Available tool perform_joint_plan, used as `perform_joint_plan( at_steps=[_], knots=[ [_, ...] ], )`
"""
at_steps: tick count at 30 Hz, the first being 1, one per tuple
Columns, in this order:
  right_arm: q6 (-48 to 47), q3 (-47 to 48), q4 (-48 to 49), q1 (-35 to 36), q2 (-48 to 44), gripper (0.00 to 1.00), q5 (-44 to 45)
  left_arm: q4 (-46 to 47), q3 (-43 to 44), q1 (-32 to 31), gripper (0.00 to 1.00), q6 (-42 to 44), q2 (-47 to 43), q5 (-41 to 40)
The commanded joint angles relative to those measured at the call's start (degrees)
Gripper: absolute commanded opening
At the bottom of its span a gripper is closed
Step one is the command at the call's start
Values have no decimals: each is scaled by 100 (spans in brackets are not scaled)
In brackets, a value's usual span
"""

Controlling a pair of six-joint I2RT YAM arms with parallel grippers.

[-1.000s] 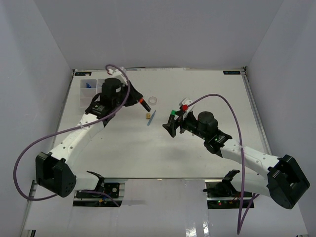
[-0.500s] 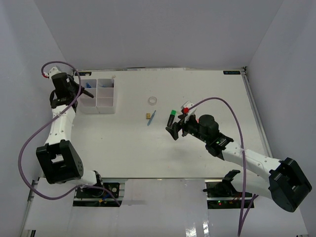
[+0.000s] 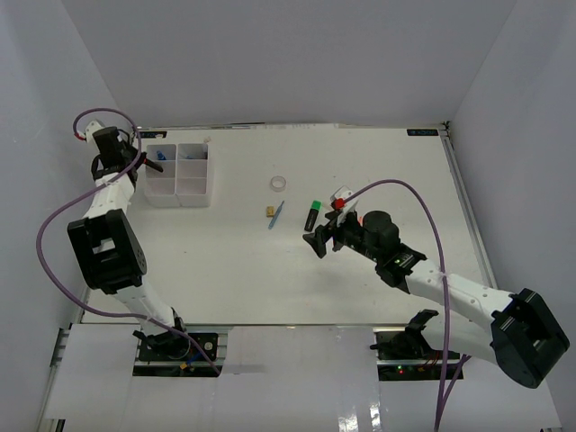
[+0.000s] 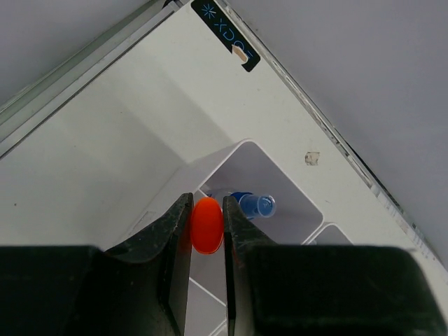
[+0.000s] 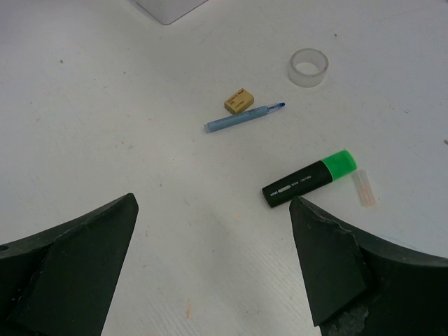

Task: Sort the stationery into containers
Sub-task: Place the stationery in the storage box.

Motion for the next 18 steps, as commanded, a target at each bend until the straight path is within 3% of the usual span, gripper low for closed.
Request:
perform_joint_plan(
  at_steps=[1,6,18],
  knots=[
    [-38,10,198,8,69,95,-39,206,287,32,13,-74,106,52],
    [24,98,32,8,166,96,364,188,173,41,33,-100,309,52],
    [489,467,-672,8,649,98,1103,-321,463,50,55,40,107,148]
  ],
)
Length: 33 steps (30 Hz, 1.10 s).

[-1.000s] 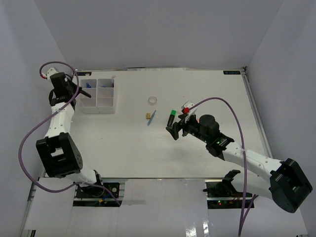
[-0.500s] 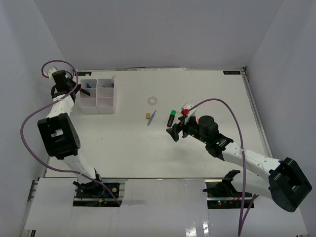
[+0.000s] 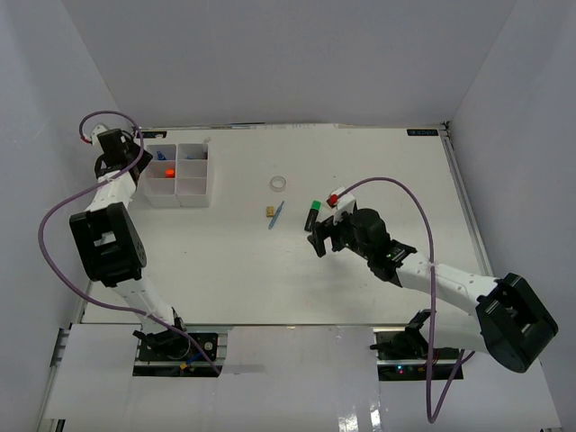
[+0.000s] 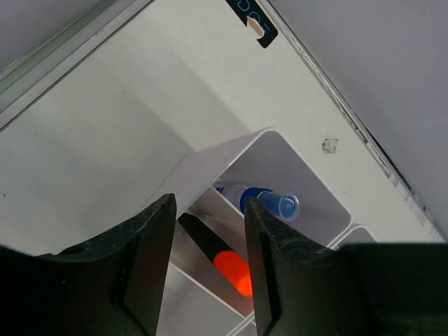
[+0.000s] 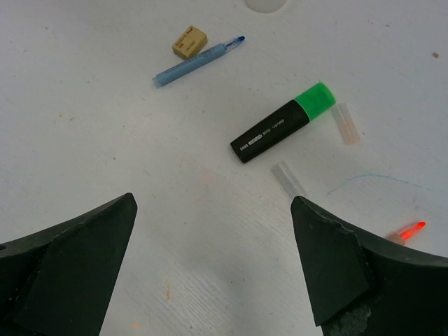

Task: Sort the stationery into containers
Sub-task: Place the stationery in the storage box, then pick up the stationery from the center of the board.

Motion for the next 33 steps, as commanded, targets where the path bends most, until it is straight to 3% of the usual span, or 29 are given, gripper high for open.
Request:
perform_joint_plan(
  at_steps=[1,5,9,13,16,22,33],
  knots=[
    [242,316,-149,8,94,98,338,-308,312,46,56,91,-420,96],
    [689,763,-657,8,479,100,602,-546,137,46,64,91,-1042,298],
    [1103,1247,-1151,8,963,100,971,-591,-625,37,76,196,-1902,877],
    [1358,1687,-1406,17,1569,92,1332,-608,-1451,45,91,372,-2816,1457],
    [1508,1994,-1485,8,1990,89,1481,-547,-2128,19,95,486,-3449,1984],
    [1693,2759,-1705,17,2853,77,1613,-345,-2965,-148,96,785,-4225,2179],
    [1983,3884,-2329,8,4083,68,2017,-415,-2940,-165,96,785,-4358,2232]
  ],
)
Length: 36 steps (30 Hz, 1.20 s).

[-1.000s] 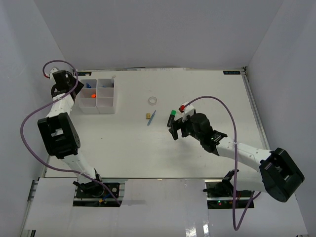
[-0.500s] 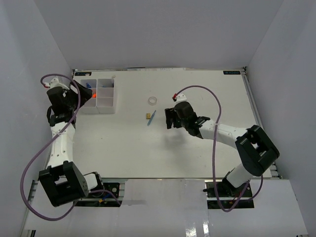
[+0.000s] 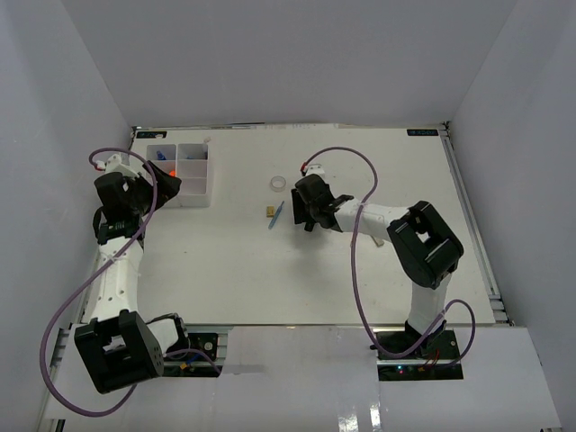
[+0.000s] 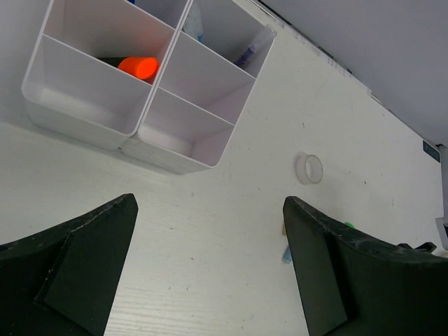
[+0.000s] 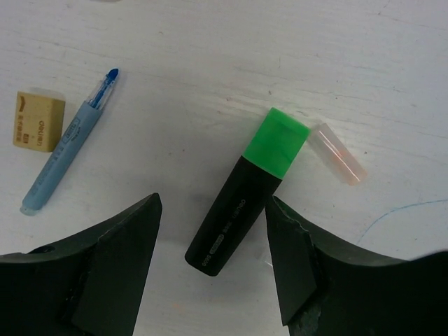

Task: Sort the stationery into containers
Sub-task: Pick up the stationery from the center of the board.

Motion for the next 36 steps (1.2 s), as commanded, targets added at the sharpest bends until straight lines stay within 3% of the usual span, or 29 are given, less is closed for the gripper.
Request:
perform_joint_plan(
  at_steps=[1,10,18,22,29,36],
  knots=[
    [230,396,-305,8,244,67,308,68,33,-10,96,60,-209,112],
    [423,423,-446,8,596,54,317,77,42,-10,96,16,-201,305],
    [222,169,-131,96,369,22,72,165,50,-123,96,-37,-139,595],
    [-278,-366,615,254,-246,20,-60,-2,217,-510,96,-81,-157,823],
    [-1938,-1667,2644,772,-1959,18,-1411,-274,499,-1467,97,-564,-227,1781],
    [-2441,-2231,3560,922,-2874,19,-2625,-266,630,-2688,97,-968,-157,1528]
  ],
)
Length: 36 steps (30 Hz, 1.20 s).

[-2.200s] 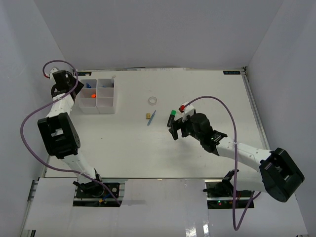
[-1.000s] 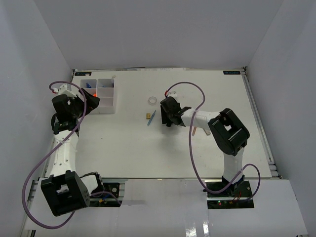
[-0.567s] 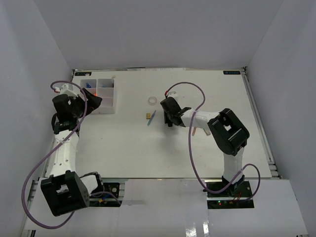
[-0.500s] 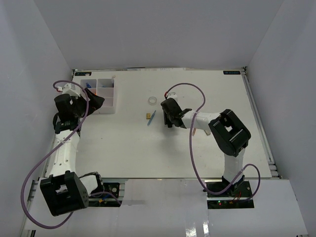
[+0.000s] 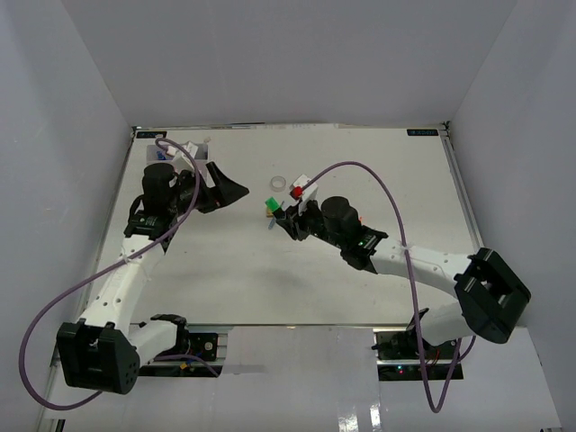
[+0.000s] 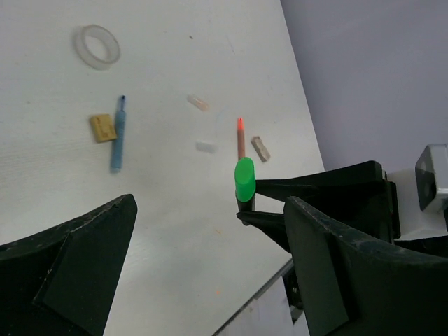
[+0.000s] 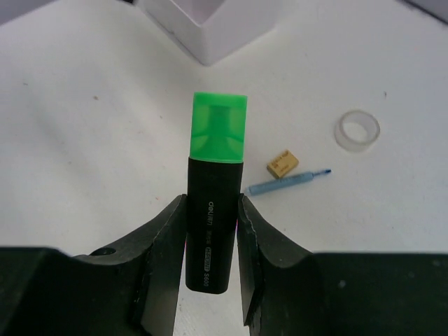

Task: Sort the stationery into containers
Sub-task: Pick up the stationery from the center of the board.

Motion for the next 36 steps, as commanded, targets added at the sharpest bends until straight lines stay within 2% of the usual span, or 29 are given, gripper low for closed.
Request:
perform_joint_plan(
  at_steps=[1,5,8,11,15,16,18,19,22,24,25,28,29,31,32,33,34,35,36],
  knots=[
    [-466,-181,952,17,-336,19,-830,-32,368,-539,97,-295,-15,12],
    [-527,-155,970,44,-529,19,-1024,-32,553,-1251,95,-340,292,-374],
    [-562,-137,935,44,-573,19,-1007,-23,676,-1516,93,-375,425,-559],
    [-563,-172,952,35,-600,19,-989,-32,746,-1876,87,-349,548,-779],
    [-571,-225,996,44,-617,19,-963,-41,747,-2052,71,-340,645,-893],
    [-571,-225,996,44,-626,19,-954,-41,738,-2070,62,-340,654,-919],
    [-563,-243,1005,44,-626,20,-910,-41,729,-2123,52,-340,645,-998],
    [-563,-243,1005,35,-618,20,-901,-49,729,-2132,42,-331,654,-1025],
    [-554,-243,1014,35,-600,21,-866,-67,747,-2132,24,-287,627,-1113],
    [-545,-234,1014,44,-574,23,-857,-76,755,-2132,20,-252,610,-1191],
    [-536,-225,996,35,-556,29,-857,-93,764,-2132,16,-208,592,-1227],
    [-484,-164,813,44,-538,49,-778,-137,756,-2132,13,-103,548,-1560],
    [-466,-172,777,35,-556,64,-665,-172,764,-2132,12,-68,513,-1727],
    [-353,-190,558,26,-582,76,-445,-347,799,-2088,12,81,469,-2418],
    [-317,-190,487,26,-635,88,-218,-435,878,-1966,11,247,452,-2666],
    [-273,-242,399,9,-670,94,-15,-515,922,-1860,10,336,434,-2904],
    [-220,-269,216,-18,-740,99,117,-628,966,-1720,10,415,416,-3289],
    [-89,-295,92,-35,-784,90,293,-673,1045,-1318,9,573,399,-3484],
    [-88,-313,-48,-70,-828,90,312,-691,1080,-1079,9,644,390,-3538]
  ],
)
